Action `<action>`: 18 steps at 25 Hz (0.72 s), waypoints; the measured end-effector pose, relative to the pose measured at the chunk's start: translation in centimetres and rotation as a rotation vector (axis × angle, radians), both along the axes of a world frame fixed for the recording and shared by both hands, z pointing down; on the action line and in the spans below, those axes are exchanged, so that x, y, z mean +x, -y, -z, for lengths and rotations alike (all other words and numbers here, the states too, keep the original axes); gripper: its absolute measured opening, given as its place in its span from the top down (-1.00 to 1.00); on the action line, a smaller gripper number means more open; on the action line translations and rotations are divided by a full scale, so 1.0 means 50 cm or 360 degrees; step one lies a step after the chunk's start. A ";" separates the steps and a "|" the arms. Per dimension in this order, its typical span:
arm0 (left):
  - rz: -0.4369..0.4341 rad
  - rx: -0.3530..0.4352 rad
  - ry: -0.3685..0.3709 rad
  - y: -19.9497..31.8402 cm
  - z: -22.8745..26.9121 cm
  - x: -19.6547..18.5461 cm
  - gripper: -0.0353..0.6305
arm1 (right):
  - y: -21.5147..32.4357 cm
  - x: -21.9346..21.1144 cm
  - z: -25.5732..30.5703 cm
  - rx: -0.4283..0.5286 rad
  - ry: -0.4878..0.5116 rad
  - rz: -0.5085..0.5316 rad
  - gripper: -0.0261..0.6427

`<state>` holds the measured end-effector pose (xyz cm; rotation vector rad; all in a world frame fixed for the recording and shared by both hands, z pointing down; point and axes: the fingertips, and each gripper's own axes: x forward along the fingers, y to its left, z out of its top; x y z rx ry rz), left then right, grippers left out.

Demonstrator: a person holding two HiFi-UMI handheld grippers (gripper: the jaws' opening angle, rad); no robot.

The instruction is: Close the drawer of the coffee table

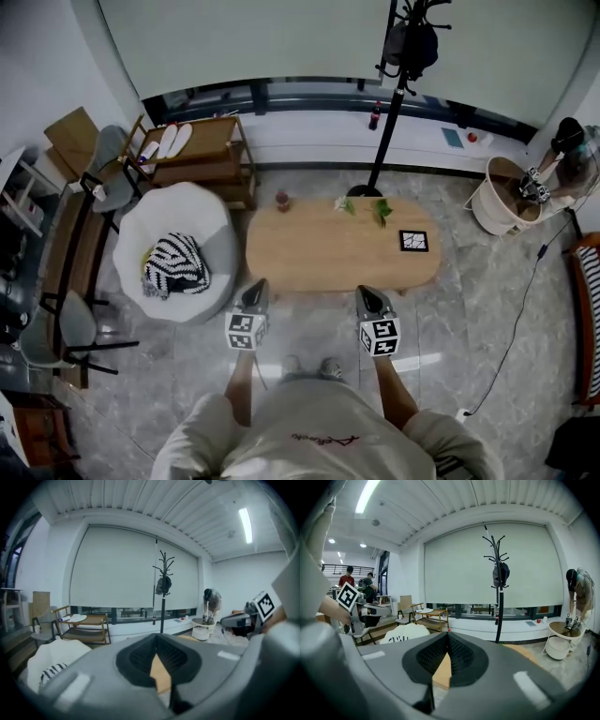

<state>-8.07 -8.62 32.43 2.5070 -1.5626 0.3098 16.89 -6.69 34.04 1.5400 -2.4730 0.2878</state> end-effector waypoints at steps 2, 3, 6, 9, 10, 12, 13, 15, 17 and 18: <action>0.0001 0.0031 0.0003 0.001 0.028 0.003 0.89 | 0.003 0.010 0.019 0.0022 0.0004 -0.0007 0.91; -0.0003 0.0046 0.0011 0.004 0.041 0.004 0.89 | 0.007 0.013 0.029 0.0033 0.0007 -0.0008 0.91; -0.0023 0.0084 0.0041 0.012 0.077 0.011 0.89 | 0.018 0.016 0.055 0.0058 -0.0001 -0.0004 0.91; -0.0019 0.0101 0.0032 0.016 0.101 0.012 0.89 | 0.024 0.018 0.075 0.0079 -0.0006 -0.0009 0.90; -0.0019 0.0108 0.0033 0.017 0.106 0.012 0.89 | 0.027 0.018 0.080 0.0085 -0.0006 -0.0011 0.91; -0.0019 0.0122 0.0032 0.024 0.113 0.013 0.89 | 0.038 0.018 0.090 0.0101 -0.0006 -0.0014 0.91; -0.0015 0.0126 0.0028 0.030 0.116 0.013 0.89 | 0.045 0.019 0.095 0.0109 -0.0007 -0.0015 0.90; -0.0007 0.0128 0.0015 0.038 0.119 0.014 0.89 | 0.058 0.018 0.104 0.0122 -0.0007 -0.0014 0.91; -0.0006 0.0126 0.0009 0.040 0.119 0.014 0.89 | 0.064 0.013 0.110 0.0130 -0.0006 -0.0008 0.91; -0.0007 0.0126 0.0007 0.043 0.118 0.015 0.89 | 0.067 0.010 0.112 0.0133 -0.0005 -0.0006 0.91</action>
